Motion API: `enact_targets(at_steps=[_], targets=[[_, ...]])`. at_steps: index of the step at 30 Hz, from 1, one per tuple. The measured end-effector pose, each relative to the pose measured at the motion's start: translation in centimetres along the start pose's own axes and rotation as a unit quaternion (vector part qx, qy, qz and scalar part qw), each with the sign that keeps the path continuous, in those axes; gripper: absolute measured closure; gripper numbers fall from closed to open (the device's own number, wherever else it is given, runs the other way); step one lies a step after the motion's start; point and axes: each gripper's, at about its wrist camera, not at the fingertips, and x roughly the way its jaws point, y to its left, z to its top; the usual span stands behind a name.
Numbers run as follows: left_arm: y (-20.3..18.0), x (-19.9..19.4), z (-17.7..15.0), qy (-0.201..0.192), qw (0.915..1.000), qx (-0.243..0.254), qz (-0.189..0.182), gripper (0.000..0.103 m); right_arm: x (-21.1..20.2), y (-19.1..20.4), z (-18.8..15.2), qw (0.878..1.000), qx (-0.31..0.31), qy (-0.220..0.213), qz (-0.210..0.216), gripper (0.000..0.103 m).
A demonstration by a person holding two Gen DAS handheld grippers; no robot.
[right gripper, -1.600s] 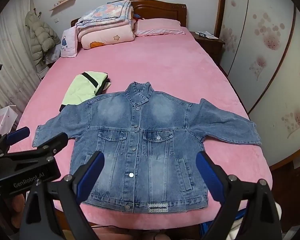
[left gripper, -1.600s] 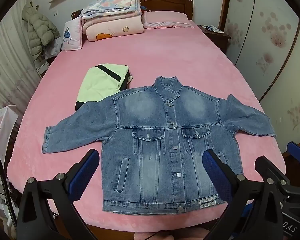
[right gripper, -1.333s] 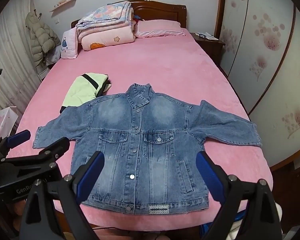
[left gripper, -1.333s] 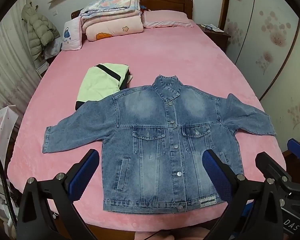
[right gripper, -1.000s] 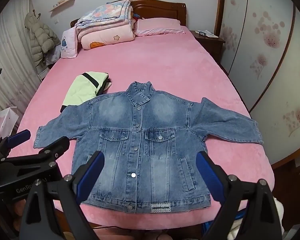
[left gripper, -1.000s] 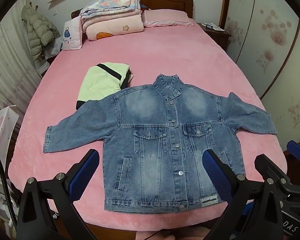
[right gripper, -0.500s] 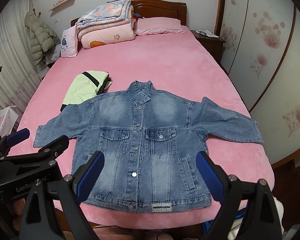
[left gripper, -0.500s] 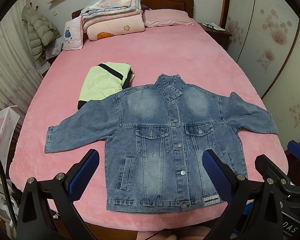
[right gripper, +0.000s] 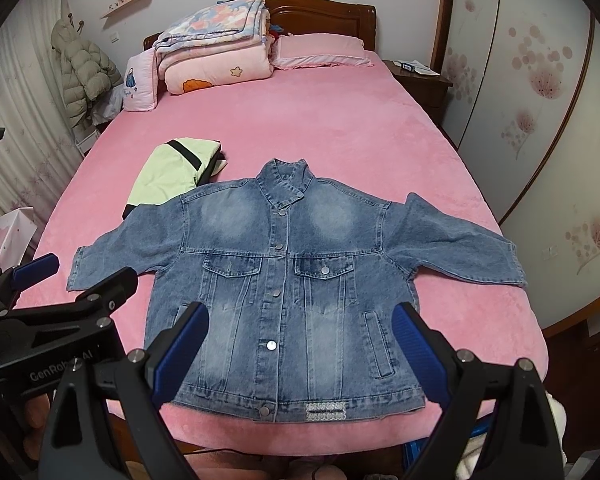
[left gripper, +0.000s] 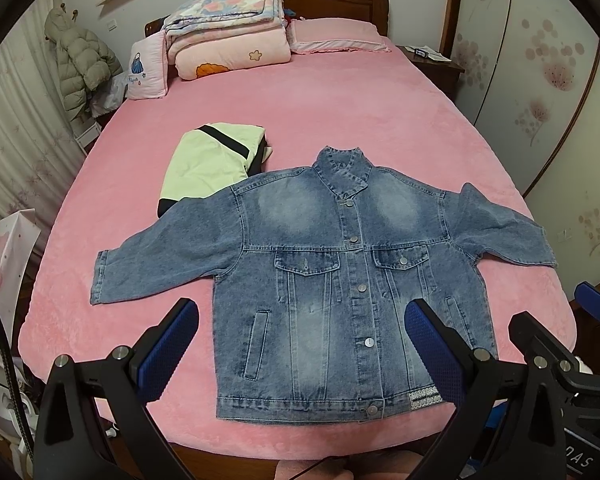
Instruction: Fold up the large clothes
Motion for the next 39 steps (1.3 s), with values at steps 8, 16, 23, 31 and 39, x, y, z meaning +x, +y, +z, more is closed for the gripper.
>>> enact_targets(at_steps=[8,16,23,31,39], targets=[[1.7,0.4,-1.1,-0.001,1.0,0.0,-0.002,0.001,0.1,0.3,-0.5,1.0,0.003,0.001,0.001,0.01],[1.3,0.4,-0.8,0.001,1.0,-0.001,-0.002,0.001,0.1,0.3,-0.5,1.0,0.003,0.001,0.002,0.01],[1.6,0.3,-1.0,0.0,1.0,0.0,-0.002,0.001,0.0,0.3,-0.4,1.0,0.002,0.0,0.001,0.01],[1.6,0.3,-0.9,-0.001,1.0,-0.001,-0.003,0.001,-0.4,0.4,-0.4,1.0,0.003,-0.002,-0.001,0.01],[1.8,0.0,0.1,-0.008,0.9999,0.002,-0.007,0.001,-1.0,0.5,-0.1,1.0,0.004,-0.01,-0.009,0.01]])
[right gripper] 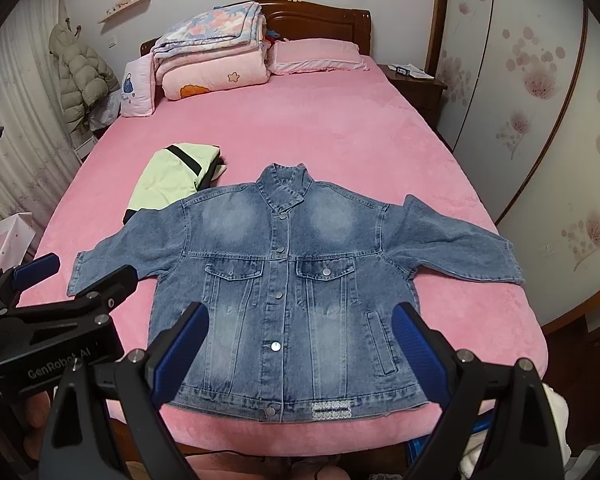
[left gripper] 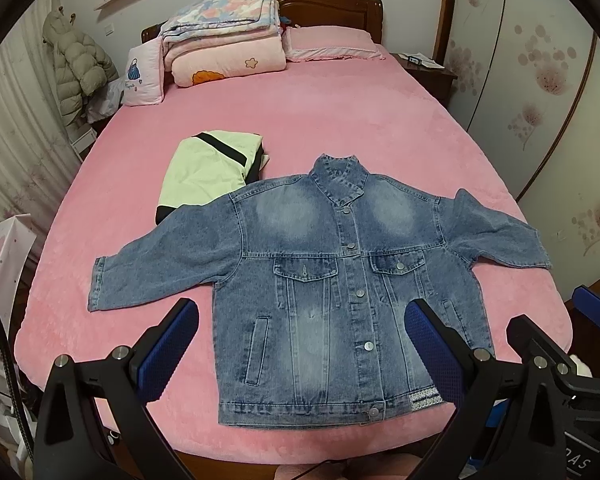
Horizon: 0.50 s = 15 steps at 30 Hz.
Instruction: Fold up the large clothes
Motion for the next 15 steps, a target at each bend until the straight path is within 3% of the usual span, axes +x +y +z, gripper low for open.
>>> enact_targets(at_steps=[15], targets=[[0.36,-0.04,0.88,-0.022,0.9995,0.006,-0.022,0.001,-0.31,1.04,0.28,1.0,0.008,-0.012,-0.019,0.01]])
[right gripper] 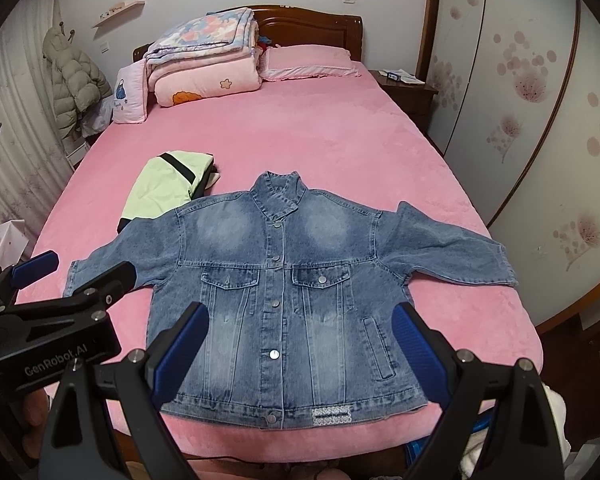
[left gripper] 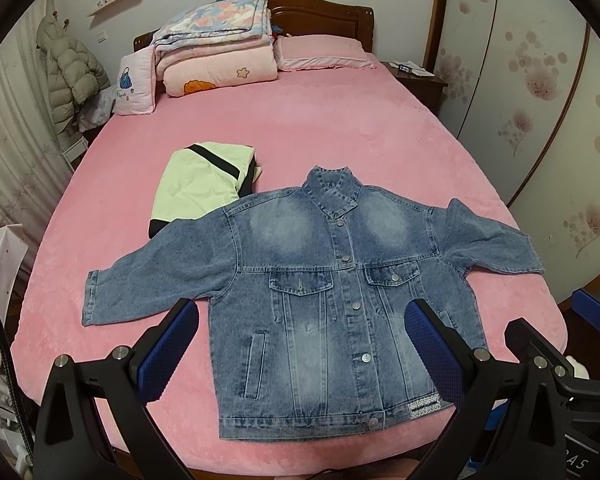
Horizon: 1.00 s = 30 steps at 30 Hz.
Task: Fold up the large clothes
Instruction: 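Move the right tool to the cuff of the sleeve beside it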
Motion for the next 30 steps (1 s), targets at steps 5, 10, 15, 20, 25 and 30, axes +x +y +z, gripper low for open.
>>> enact_targets(at_steps=[5,10,15,20,25,30], targets=[[0.2,0.1,0.6,-0.009,0.9999,0.005,-0.01,0.001,-0.1,0.3,0.1,1.0,0.007,-0.005,-0.01,0.01],[0.3,0.4,1.0,-0.014,0.9996,0.012,-0.021,0.001,-0.2,0.1,0.2,0.999,0.027,-0.011,-0.021,0.01],[0.0,0.7,1.6,-0.019,0.9992,0.02,-0.029,0.001,-0.3,-0.5,0.2,0.999,0.044,-0.012,-0.025,0.01],[-1.2,1.1,2.2,-0.02,0.9984,0.037,-0.038,0.001,-0.5,-1.9,0.0,0.997,0.069,-0.015,-0.029,0.01],[-3.0,1.3,3.2,-0.035,0.9971,0.052,-0.042,0.001,-0.5,-4.2,-0.2,0.994,0.099,-0.023,-0.033,0.01],[-6.2,1.2,4.6,-0.061,0.994,0.077,-0.049,0.001,-0.1,-7.5,0.1,0.991,0.122,-0.035,-0.04,0.01]])
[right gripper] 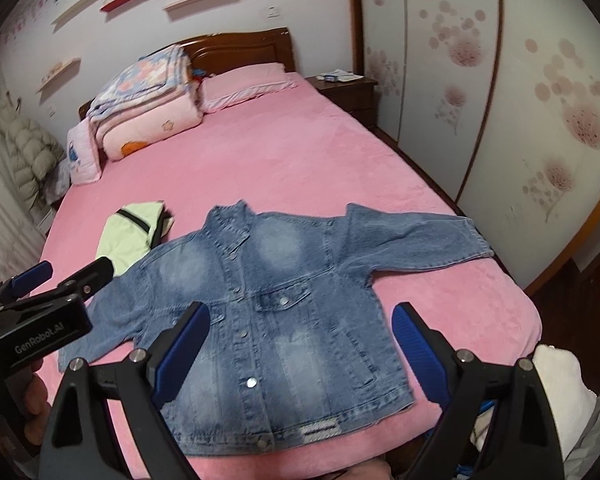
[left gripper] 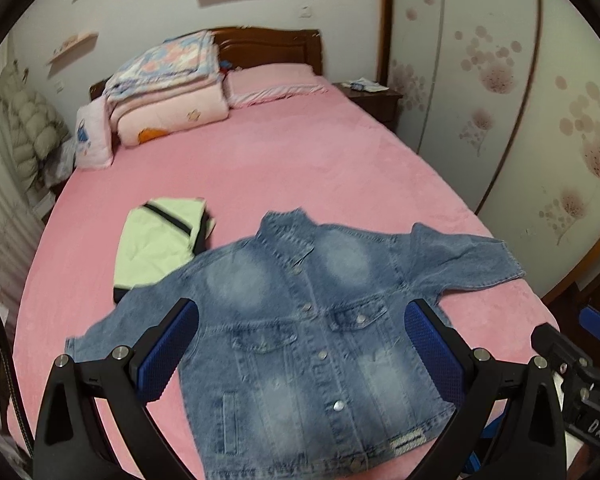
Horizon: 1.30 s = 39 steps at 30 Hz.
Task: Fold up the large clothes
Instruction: 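Move the right tool to the cuff of the sleeve beside it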
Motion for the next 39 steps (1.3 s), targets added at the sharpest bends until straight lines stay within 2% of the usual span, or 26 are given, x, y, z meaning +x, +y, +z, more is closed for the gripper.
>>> enact_targets(at_steps=[4,7,15,19,20,21,23,24,29,35,39], targets=[[-3.1,0.7,2.3,-0.02,0.9997,0.018,0.002,0.001,0.7,-2.9,1.7,1.0,0.009,-0.017,0.005,0.01],[-6.5,1.8,4.6,-0.02,0.9995,0.024,-0.005,0.001,1.5,-5.4,3.6,0.999,0.004,-0.03,0.011,0.01],[-16.0,7.5,10.4,0.033,0.9973,0.006,-0.065,0.001,4.0,-14.5,8.5,0.998,0.024,-0.064,0.009,0.01],[-21.6,11.1,11.9,0.049,0.996,0.034,-0.067,0.001,6.2,-20.6,9.9,0.996,0.06,-0.071,-0.008,0.01],[-23.3,12.1,12.2,0.053,0.9952,0.044,-0.069,0.001,7.5,-23.6,10.1,0.994,0.08,-0.069,-0.017,0.01],[-24.9,13.1,12.5,0.055,0.9946,0.05,-0.073,0.001,7.5,-23.6,10.1,0.994,0.08,-0.069,-0.017,0.01],[-27.3,14.5,13.1,0.057,0.9936,0.056,-0.08,0.001,9.8,-27.8,10.1,0.992,0.108,-0.058,-0.029,0.01],[-28.7,15.4,13.3,0.06,0.993,0.06,-0.082,0.001,9.8,-27.8,10.1,0.992,0.108,-0.058,-0.029,0.01],[-34.3,19.3,13.7,0.061,0.9914,0.079,-0.085,0.001,14.6,-33.8,9.2,0.988,0.146,-0.022,-0.055,0.01],[-39.8,26.1,12.1,0.095,0.987,0.109,-0.071,0.001,18.1,-37.5,8.0,0.984,0.169,0.01,-0.063,0.01],[-41.0,28.8,11.2,0.107,0.9858,0.11,-0.069,0.001,20.6,-39.6,7.1,0.98,0.189,0.035,-0.059,0.01]])
